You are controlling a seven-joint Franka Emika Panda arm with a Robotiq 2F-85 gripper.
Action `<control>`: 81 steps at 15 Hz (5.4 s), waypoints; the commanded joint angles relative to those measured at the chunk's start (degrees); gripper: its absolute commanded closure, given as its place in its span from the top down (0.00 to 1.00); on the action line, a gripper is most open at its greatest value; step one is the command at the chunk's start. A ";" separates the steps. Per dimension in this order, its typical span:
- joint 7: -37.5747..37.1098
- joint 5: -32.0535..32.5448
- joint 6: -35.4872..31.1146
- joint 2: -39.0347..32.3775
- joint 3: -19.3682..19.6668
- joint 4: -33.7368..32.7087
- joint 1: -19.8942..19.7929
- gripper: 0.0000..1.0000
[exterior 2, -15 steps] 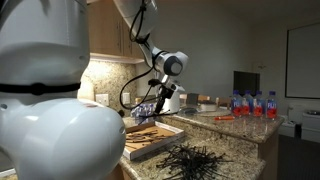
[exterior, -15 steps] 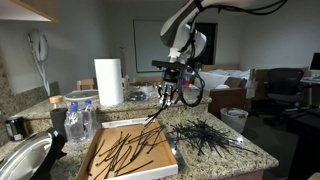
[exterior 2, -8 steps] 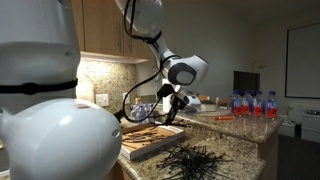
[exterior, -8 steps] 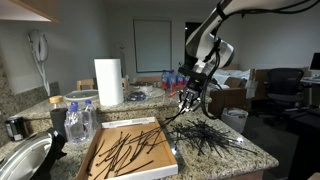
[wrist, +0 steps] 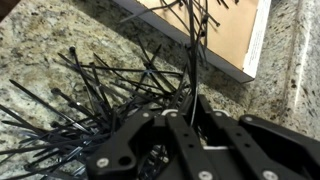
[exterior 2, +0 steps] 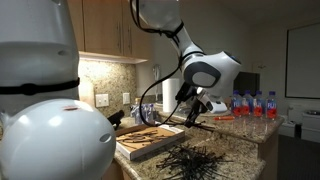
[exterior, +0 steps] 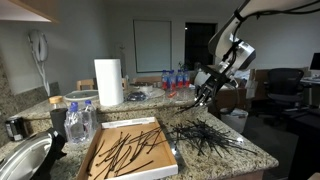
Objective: Pick up some of the black cables from the box and put them on the counter
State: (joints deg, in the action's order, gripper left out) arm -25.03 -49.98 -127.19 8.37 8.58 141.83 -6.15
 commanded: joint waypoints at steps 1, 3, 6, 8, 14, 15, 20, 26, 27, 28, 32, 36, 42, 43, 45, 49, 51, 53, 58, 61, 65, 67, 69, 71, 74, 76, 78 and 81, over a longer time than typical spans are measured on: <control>4.64 -4.63 -3.26 -4.68 -0.14 -2.58 -0.73 0.02; 7.90 -8.66 -5.65 -7.21 -0.04 -3.62 -0.64 0.02; 13.30 -15.06 -5.77 -13.14 -0.11 -6.37 -0.78 0.02; 17.29 -20.03 -5.19 -16.48 -0.40 -7.27 -0.95 0.02; 27.17 -32.14 -4.69 -22.71 -0.71 -5.74 -1.31 0.02; 28.13 -33.30 -4.76 -23.31 -0.64 -5.61 -1.19 0.02; 30.09 -35.66 -5.96 -23.41 -0.45 -4.45 -0.44 0.35; 32.10 -36.11 -6.98 -21.74 -0.64 -3.20 0.19 0.73; 32.40 -36.05 -7.44 -21.17 -0.74 -2.81 0.43 0.78; 32.76 -36.14 -8.25 -20.19 -0.87 -2.04 0.78 0.85; 34.35 -35.89 -12.54 -13.59 -1.71 3.18 2.41 1.00; 32.77 -34.40 -18.36 -5.50 -3.79 8.08 4.16 1.00; 27.47 -26.92 -25.16 4.30 -9.63 11.84 6.67 1.00; 25.36 -23.46 -25.15 5.72 -10.58 12.39 6.89 1.00; 16.81 -13.01 -23.61 7.93 -13.20 12.60 7.32 1.00; 0.36 7.63 -11.55 9.16 -21.23 6.49 2.44 1.00; -7.22 17.76 -1.84 8.47 -19.29 -0.22 4.27 1.00; -8.55 20.49 7.33 5.17 -18.20 -8.14 5.60 1.00; -7.19 22.52 25.26 -5.80 -17.97 -25.24 9.11 1.00; -10.18 24.14 24.17 -11.57 -19.19 -28.87 12.03 1.00; -21.62 27.33 8.77 -15.35 -19.77 -26.50 17.31 1.00; -27.83 27.77 1.10 -16.47 -19.85 -25.03 19.62 1.00; -33.89 27.14 -4.80 -16.14 -19.86 -22.57 21.29 1.00; -40.52 27.56 -8.22 -15.04 -19.77 -20.19 22.37 1.00; -37.83 27.09 -5.71 -17.42 -20.43 -22.81 21.86 1.00; -37.82 27.09 -5.70 -17.51 -20.44 -22.96 21.82 1.00; -42.95 29.21 -7.51 -18.59 -19.72 -23.46 22.37 1.00; -51.27 29.37 -10.00 -19.77 -18.34 -23.27 21.89 1.00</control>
State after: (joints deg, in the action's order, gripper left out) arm -68.69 -22.38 -134.76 -9.92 -10.81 118.82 16.03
